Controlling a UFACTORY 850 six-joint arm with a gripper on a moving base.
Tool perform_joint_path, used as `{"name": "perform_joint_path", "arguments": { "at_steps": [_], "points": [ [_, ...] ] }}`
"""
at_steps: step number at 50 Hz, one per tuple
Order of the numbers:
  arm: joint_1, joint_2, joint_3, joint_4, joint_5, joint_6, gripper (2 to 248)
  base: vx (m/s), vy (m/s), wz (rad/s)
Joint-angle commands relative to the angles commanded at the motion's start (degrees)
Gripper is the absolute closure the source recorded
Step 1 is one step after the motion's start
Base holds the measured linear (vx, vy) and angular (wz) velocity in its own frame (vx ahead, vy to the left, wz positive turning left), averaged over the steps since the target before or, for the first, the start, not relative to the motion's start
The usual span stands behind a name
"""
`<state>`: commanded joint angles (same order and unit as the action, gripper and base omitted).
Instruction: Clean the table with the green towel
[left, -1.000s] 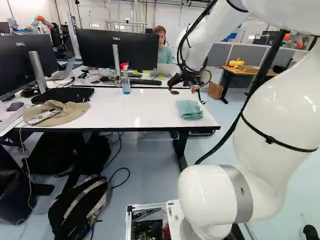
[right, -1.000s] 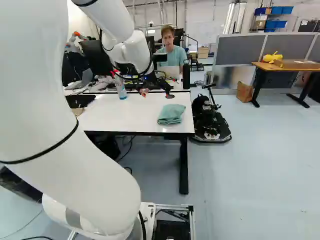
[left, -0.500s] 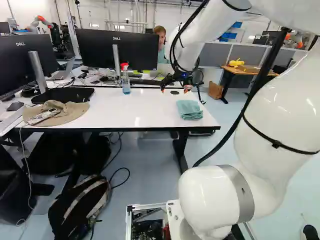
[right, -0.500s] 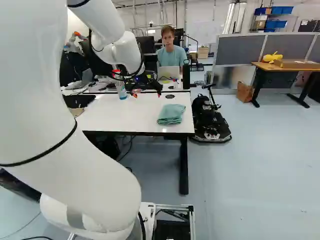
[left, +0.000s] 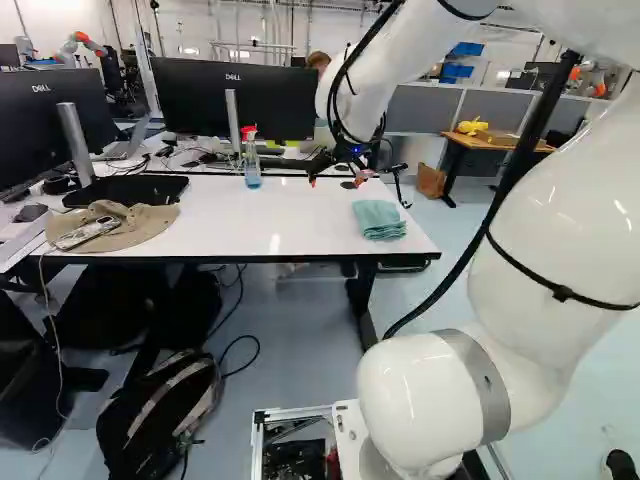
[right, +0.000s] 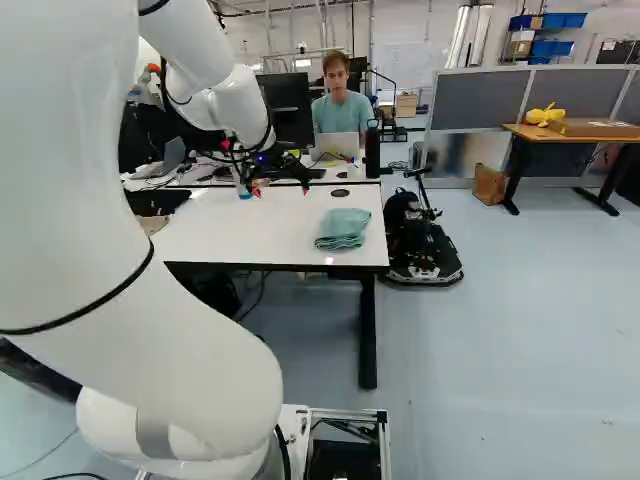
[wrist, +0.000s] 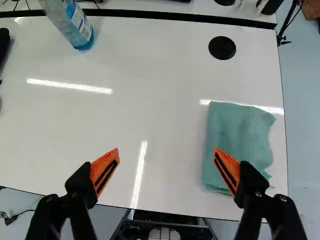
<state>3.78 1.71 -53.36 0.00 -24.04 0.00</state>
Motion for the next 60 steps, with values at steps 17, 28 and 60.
{"name": "perform_joint_path", "arguments": {
  "at_steps": [17, 28, 60],
  "points": [
    [-0.05, 0.2, 0.66, 0.0, 1.01, 0.0, 3, 0.0, 0.0, 0.0],
    [-0.14, 0.51, 1.73, 0.0, 2.65, 0.0, 3, 0.0, 0.0, 0.0],
    [-0.61, 2.3, 7.77, 0.0, 11.9, 0.0, 3, 0.0, 0.0, 0.0]
  ]
}}
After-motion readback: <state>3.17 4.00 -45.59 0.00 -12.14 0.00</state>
